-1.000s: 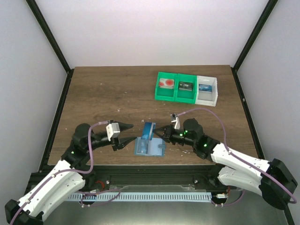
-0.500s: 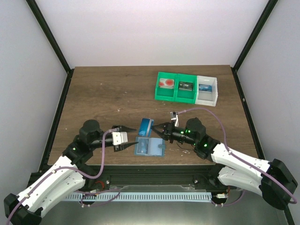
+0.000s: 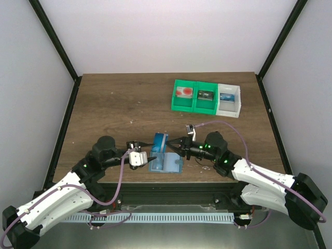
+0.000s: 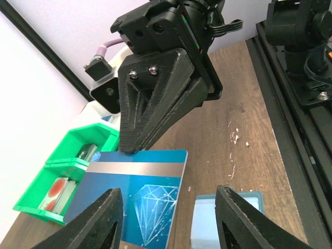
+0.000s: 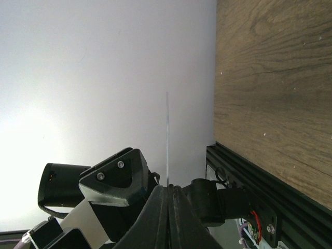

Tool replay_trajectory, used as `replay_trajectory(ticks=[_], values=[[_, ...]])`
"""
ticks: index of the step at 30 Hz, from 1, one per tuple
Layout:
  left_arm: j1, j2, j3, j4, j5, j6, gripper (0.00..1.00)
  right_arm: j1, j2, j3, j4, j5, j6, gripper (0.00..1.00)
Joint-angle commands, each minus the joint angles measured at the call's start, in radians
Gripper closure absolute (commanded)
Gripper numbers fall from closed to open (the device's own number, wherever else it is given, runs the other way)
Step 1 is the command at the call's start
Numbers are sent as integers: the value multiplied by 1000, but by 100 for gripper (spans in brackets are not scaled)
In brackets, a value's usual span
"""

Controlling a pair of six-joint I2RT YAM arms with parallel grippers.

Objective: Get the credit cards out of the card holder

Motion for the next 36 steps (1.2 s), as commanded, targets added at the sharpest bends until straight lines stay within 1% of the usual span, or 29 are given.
replay_trajectory(ticks=[1,12,14,16,19,22,25,26,28,29,30,31,32,36], values=[[-6,-5,-13,13,-13,51,50,-8,2,-13,48,-23,29,100],[-7,16,-27,0,-2,86,52,-7,43,-36,128,-57,74,99],[-7,20,-25,-7,-7,91,54,-7,45,-41,143,-58,81,99],[-8,18,-25,-7,-23,91,60,-7,46,-42,145,-60,83,100],[-8,13,-24,-2,-41,90,75,-7,42,-47,147,-62,85,100],[-7,7,-25,18,-79,64,82,-8,39,-54,155,-70,88,100],[-7,-10,-32,54,-96,31,97,-7,29,-71,187,-77,94,100],[-8,-16,-35,65,-100,19,100,-7,21,-72,181,-71,85,100],[-7,-26,-35,91,-124,-24,100,-7,-6,-61,129,-54,44,99],[-7,-26,-33,103,-152,-57,100,-7,-24,-50,89,-41,18,96],[-8,-23,-32,118,-176,-93,100,-7,-41,-42,47,-30,-10,90],[-8,-16,-30,126,-194,-127,100,-7,-59,-37,21,-17,-48,80],[-7,-6,-24,137,-209,-162,100,-7,-79,-31,-9,-2,-88,74],[-8,71,34,131,-271,-325,100,-7,-164,-25,-91,52,-260,59]])
